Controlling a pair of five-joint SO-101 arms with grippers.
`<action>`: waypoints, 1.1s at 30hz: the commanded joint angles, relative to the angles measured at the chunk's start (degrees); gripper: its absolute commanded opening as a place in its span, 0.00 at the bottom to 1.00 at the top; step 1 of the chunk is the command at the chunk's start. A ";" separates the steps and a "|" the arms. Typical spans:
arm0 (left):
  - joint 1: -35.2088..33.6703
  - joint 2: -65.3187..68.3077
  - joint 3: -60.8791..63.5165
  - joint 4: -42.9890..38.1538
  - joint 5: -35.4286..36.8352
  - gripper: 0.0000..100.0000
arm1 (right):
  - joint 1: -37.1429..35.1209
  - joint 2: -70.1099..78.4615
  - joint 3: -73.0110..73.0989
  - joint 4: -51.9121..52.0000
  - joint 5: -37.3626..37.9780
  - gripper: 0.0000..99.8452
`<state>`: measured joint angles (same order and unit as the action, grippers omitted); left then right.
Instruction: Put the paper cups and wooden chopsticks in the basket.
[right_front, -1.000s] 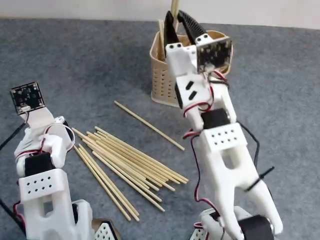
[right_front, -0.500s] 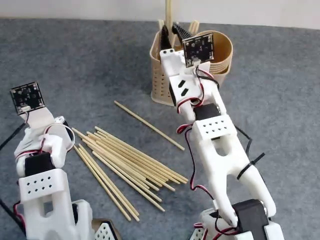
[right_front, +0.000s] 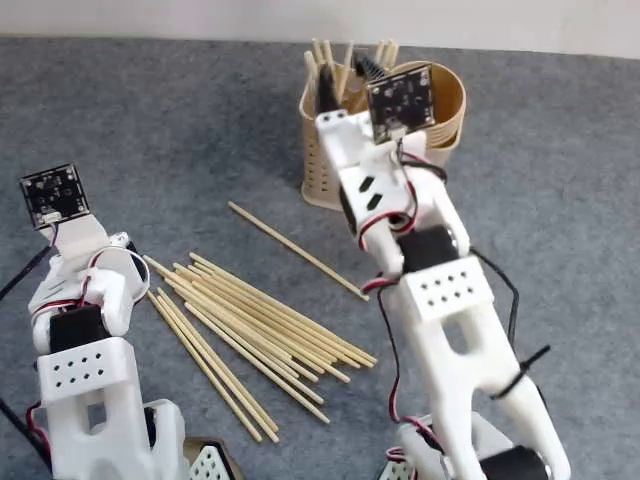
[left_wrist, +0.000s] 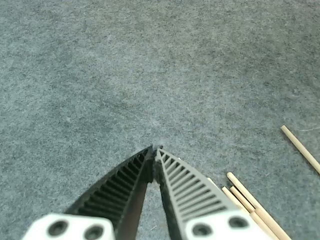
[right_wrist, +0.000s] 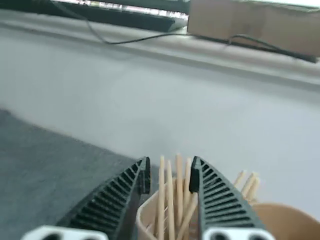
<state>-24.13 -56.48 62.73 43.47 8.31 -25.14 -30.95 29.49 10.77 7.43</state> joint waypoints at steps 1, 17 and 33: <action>-0.13 -1.19 -0.31 -0.97 0.18 0.03 | -1.36 -4.70 -1.63 7.16 -0.44 0.13; -0.13 -1.19 -0.31 -0.97 0.18 0.03 | -7.25 -5.67 -1.19 31.69 -0.18 0.13; -0.13 -1.19 -0.31 -0.97 0.18 0.03 | -8.66 24.04 -5.85 34.95 7.47 0.13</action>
<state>-24.13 -56.48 62.73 43.47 8.31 -33.23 -10.11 28.70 45.67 13.32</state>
